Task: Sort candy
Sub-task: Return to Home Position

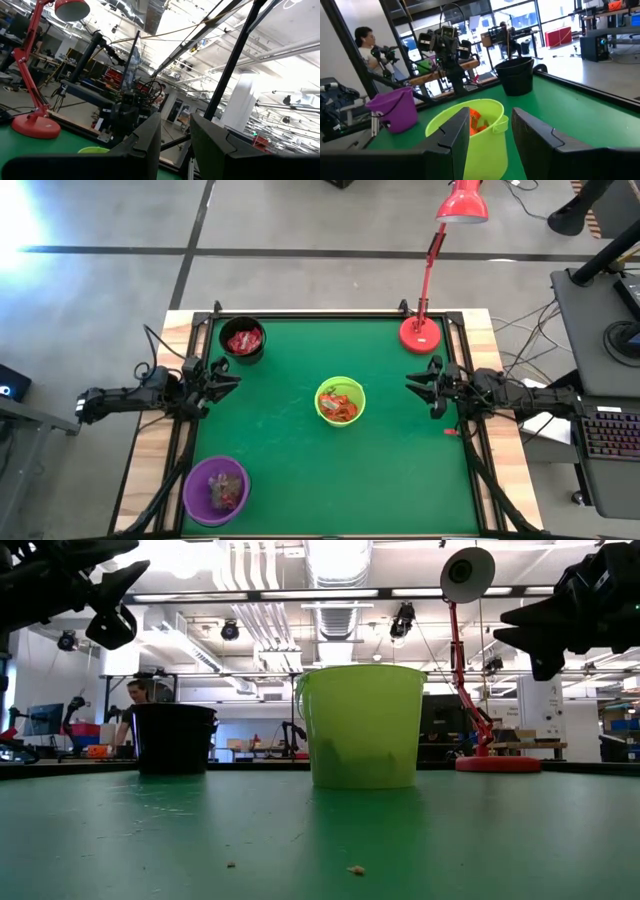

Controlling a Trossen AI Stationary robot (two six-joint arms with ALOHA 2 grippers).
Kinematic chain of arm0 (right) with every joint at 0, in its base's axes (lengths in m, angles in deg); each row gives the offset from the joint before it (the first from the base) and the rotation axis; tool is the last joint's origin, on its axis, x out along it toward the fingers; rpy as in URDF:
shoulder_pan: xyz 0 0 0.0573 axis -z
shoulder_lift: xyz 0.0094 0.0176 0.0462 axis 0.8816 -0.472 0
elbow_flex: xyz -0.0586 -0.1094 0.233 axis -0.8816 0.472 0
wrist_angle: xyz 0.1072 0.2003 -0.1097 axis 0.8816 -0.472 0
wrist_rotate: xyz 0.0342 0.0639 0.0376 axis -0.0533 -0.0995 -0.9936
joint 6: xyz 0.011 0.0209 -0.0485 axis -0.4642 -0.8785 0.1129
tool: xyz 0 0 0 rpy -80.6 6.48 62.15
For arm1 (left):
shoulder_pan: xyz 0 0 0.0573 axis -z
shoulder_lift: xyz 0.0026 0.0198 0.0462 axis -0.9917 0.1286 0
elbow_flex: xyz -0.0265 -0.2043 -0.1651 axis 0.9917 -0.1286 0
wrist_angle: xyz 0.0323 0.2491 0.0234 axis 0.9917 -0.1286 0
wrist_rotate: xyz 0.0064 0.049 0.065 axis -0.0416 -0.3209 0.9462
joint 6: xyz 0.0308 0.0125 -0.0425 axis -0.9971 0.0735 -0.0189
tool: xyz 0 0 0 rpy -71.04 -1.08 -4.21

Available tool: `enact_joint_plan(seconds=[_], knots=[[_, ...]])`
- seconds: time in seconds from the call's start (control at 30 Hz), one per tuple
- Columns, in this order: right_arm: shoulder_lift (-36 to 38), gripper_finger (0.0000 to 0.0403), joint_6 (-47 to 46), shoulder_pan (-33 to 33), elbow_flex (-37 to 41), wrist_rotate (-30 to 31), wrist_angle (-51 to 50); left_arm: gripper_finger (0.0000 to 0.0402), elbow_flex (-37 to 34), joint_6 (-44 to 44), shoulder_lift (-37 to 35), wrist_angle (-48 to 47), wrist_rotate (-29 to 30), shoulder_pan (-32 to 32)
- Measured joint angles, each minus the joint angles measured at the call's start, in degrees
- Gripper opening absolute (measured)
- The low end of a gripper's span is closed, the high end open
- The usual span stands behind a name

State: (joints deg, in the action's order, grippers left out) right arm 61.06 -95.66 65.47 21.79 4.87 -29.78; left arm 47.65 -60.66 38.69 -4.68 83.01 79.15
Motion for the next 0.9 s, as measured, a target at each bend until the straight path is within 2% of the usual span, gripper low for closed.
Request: enact_joint_plan(seconds=[0.9], knots=[[0.21, 0.0137, 0.02, 0.0, 0.04, 0.0, -0.02, 0.0086, 0.02, 0.0, 0.0, -0.64, 0.0, 0.0]])
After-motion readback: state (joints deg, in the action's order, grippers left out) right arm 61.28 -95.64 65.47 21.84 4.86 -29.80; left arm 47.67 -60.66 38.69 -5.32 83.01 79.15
